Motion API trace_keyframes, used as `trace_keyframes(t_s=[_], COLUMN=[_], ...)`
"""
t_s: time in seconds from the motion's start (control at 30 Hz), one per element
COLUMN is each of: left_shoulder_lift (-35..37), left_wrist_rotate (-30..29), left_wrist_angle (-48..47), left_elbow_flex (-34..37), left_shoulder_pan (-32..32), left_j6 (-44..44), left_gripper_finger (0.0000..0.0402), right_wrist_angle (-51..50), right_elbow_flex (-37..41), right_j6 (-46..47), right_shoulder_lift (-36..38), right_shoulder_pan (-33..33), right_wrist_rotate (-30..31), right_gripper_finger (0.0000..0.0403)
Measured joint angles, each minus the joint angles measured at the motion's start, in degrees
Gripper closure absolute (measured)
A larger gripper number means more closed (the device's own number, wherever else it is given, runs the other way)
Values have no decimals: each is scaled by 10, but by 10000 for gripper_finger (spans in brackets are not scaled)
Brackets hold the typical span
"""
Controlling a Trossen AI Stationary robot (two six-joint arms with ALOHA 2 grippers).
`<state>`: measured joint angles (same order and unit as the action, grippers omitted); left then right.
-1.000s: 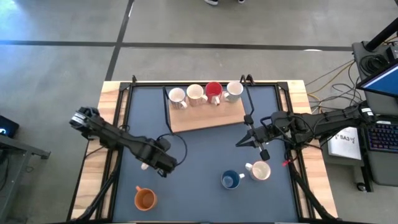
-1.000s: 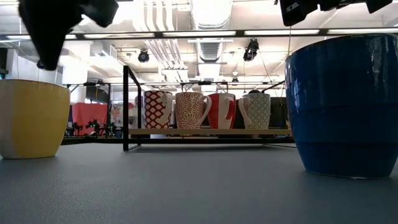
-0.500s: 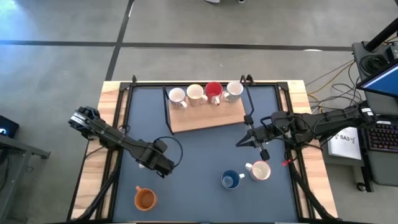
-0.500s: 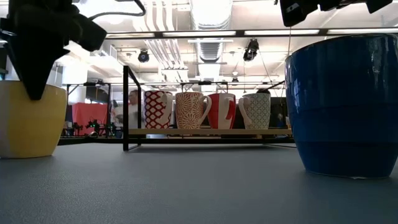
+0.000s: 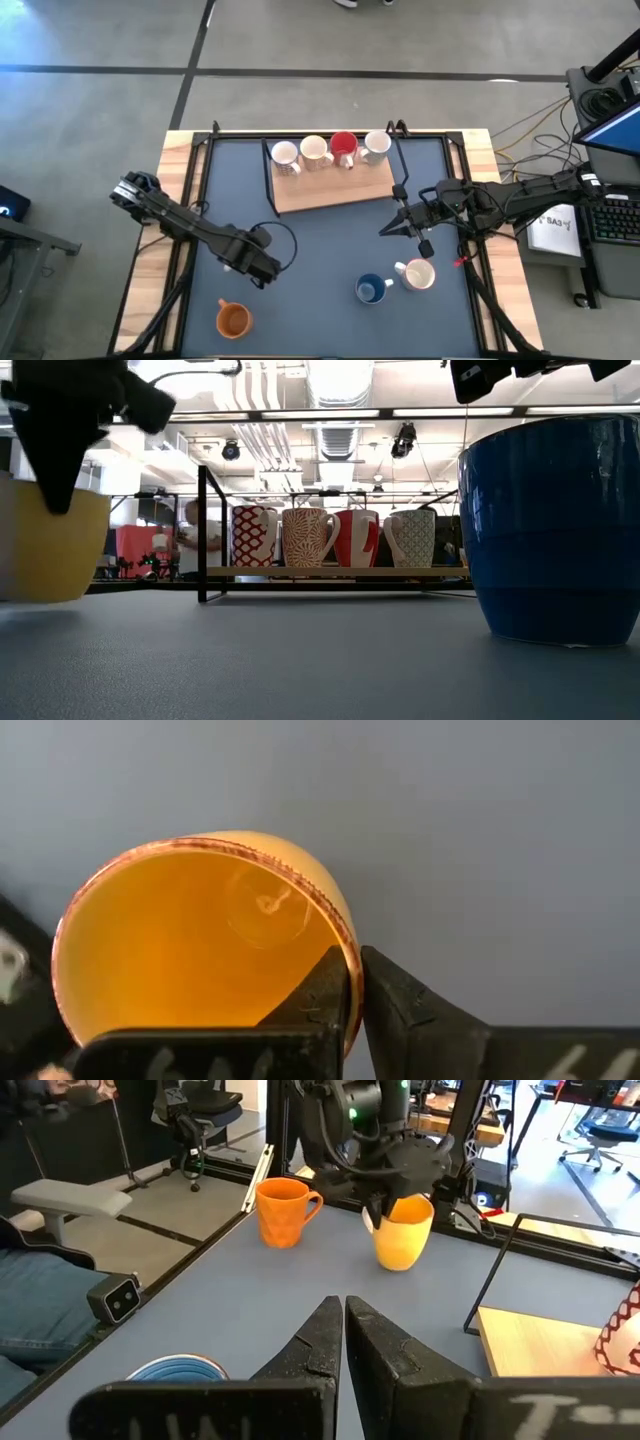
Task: Place coffee mugs
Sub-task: Put the yellow mug on the shelf
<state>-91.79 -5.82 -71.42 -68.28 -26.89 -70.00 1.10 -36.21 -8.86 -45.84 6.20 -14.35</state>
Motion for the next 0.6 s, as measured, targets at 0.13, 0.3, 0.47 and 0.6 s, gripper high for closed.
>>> trace_keyframes(t_s=[0.13, 0.3, 0.47, 0.6], left_shoulder_lift=[0, 0, 0, 0], left_wrist_rotate=[-25, -120, -158, -150], left_wrist_angle=[9, 45, 183, 278], left_elbow_flex=[-41, -105, -149, -168], left_shoulder_pan=[-11, -15, 0, 18], left_j6=[92, 250, 460, 620], left_gripper_finger=[399, 400, 399, 397], right_wrist_angle=[-2, -13, -29, -36], right_elbow_flex=[0, 0, 0, 0], right_j6=[0, 5, 11, 14], right_shoulder_lift=[1, 5, 16, 19], right_shoulder_pan=[0, 0, 0, 0], right_wrist_rotate=[0, 0, 0, 0], right_gripper_finger=[394, 394, 394, 394])
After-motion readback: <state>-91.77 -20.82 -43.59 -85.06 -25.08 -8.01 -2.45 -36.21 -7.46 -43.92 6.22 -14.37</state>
